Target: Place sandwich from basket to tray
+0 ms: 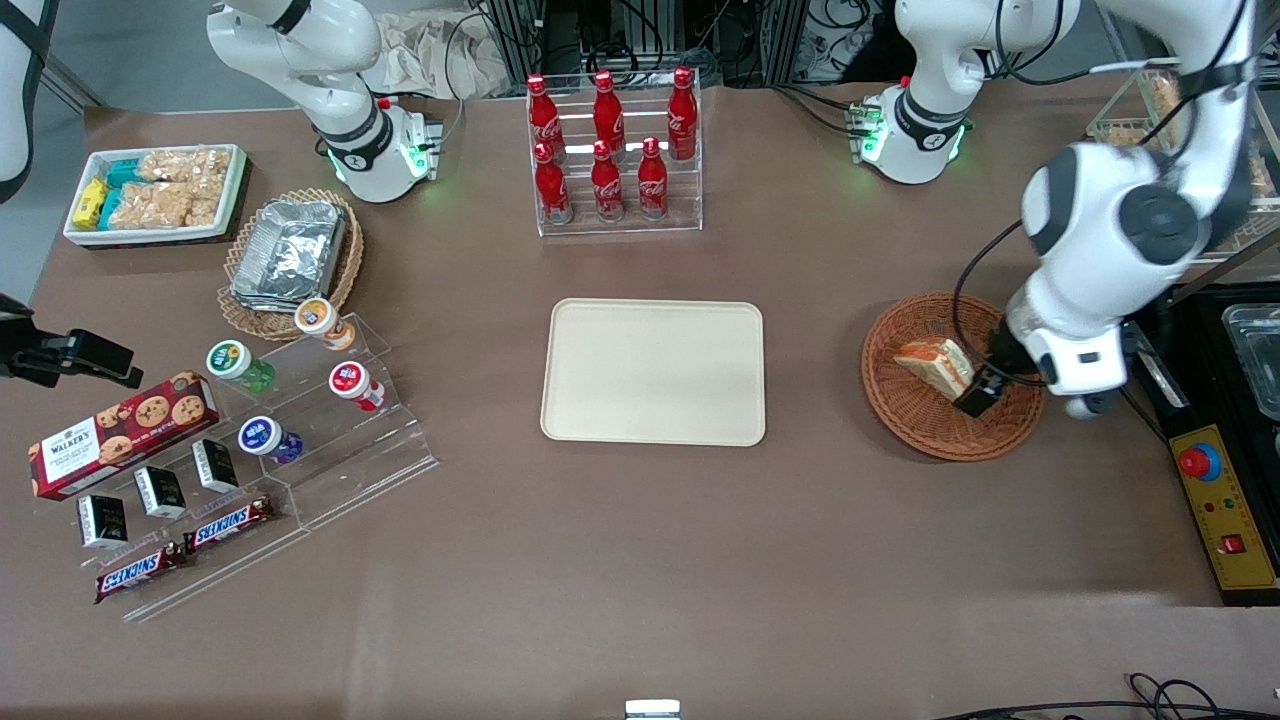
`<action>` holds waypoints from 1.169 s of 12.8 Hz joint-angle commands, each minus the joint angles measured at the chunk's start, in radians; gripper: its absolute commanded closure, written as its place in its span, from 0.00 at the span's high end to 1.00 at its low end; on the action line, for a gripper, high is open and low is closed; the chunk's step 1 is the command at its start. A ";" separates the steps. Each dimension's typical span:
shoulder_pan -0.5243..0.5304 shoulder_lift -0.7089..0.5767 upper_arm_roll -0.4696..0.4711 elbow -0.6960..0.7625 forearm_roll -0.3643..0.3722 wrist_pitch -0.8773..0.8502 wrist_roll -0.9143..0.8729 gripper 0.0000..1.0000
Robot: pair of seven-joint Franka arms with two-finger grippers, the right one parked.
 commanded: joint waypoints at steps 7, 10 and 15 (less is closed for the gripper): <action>0.002 0.076 0.015 -0.248 0.019 0.332 -0.078 1.00; 0.002 0.133 0.015 -0.267 0.047 0.410 -0.070 0.88; 0.004 0.120 0.015 -0.261 0.068 0.401 -0.059 0.00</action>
